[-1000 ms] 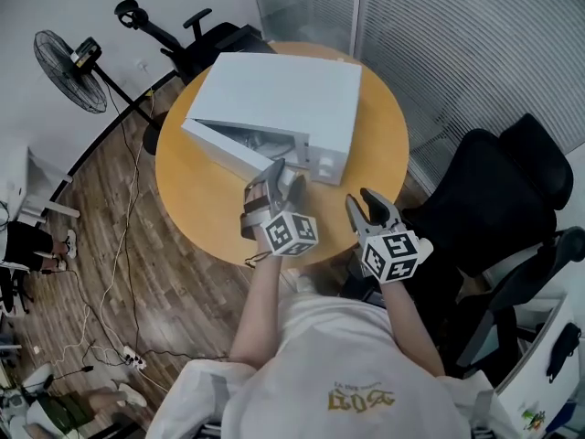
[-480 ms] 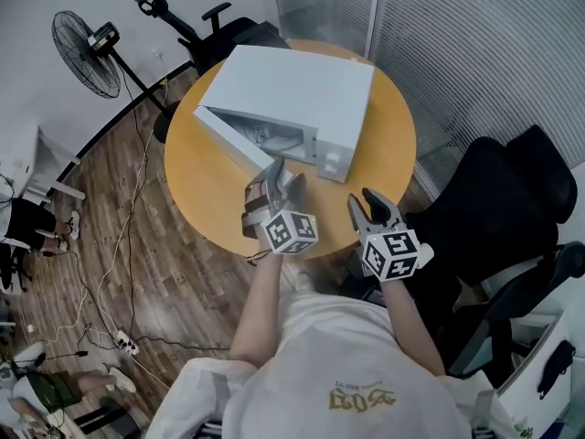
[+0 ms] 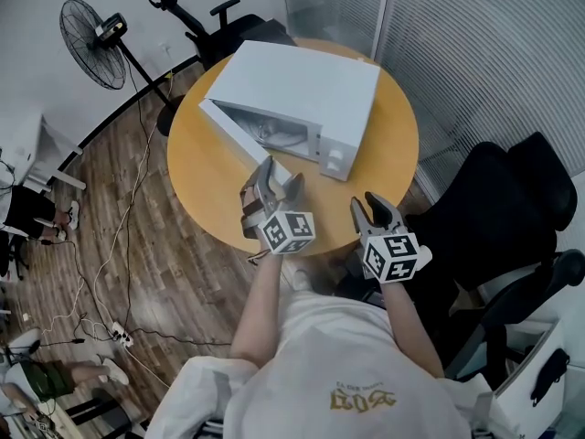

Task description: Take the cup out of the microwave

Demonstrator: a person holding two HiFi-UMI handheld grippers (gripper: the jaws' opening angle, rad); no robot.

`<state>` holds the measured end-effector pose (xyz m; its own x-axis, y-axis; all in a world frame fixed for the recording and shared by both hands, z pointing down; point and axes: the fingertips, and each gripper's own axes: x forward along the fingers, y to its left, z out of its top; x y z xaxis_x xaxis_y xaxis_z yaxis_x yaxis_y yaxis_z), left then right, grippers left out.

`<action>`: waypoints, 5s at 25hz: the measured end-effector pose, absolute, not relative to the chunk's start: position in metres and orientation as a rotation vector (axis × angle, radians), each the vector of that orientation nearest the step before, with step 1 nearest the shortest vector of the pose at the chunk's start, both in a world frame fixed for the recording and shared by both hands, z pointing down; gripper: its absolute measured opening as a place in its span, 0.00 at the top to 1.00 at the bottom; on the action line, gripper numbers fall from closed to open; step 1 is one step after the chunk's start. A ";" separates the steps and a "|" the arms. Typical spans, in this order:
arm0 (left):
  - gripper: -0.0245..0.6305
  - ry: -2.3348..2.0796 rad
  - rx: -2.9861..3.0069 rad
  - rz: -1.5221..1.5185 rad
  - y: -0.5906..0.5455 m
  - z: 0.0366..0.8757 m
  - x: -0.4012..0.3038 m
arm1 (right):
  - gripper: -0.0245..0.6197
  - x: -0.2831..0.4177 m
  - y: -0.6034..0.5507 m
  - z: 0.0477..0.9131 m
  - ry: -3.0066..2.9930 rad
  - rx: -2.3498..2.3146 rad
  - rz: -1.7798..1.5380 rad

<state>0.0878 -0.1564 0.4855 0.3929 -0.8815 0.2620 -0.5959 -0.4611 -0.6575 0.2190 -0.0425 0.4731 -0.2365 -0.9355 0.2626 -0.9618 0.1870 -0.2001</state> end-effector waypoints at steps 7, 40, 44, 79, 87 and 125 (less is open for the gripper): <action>0.37 1.347 -2.200 -0.808 -0.149 0.485 0.073 | 0.77 0.215 -0.038 0.485 -2.353 1.860 0.537; 0.49 1.888 -2.502 -0.535 -0.130 0.500 0.009 | 0.77 0.191 -0.035 0.499 -2.437 1.715 0.581; 0.51 1.937 -2.468 -0.548 -0.126 0.503 -0.004 | 0.77 0.185 -0.036 0.503 -2.458 1.677 0.591; 0.70 2.055 -2.522 -0.331 -0.135 0.505 -0.133 | 0.77 0.084 -0.095 0.518 -2.556 1.465 0.622; 0.70 2.011 -2.548 -0.325 -0.142 0.506 -0.166 | 0.78 0.039 -0.141 0.519 -2.590 1.420 0.598; 0.70 1.887 -2.580 -0.255 -0.154 0.502 -0.212 | 0.77 0.021 -0.215 0.513 -2.574 1.526 0.579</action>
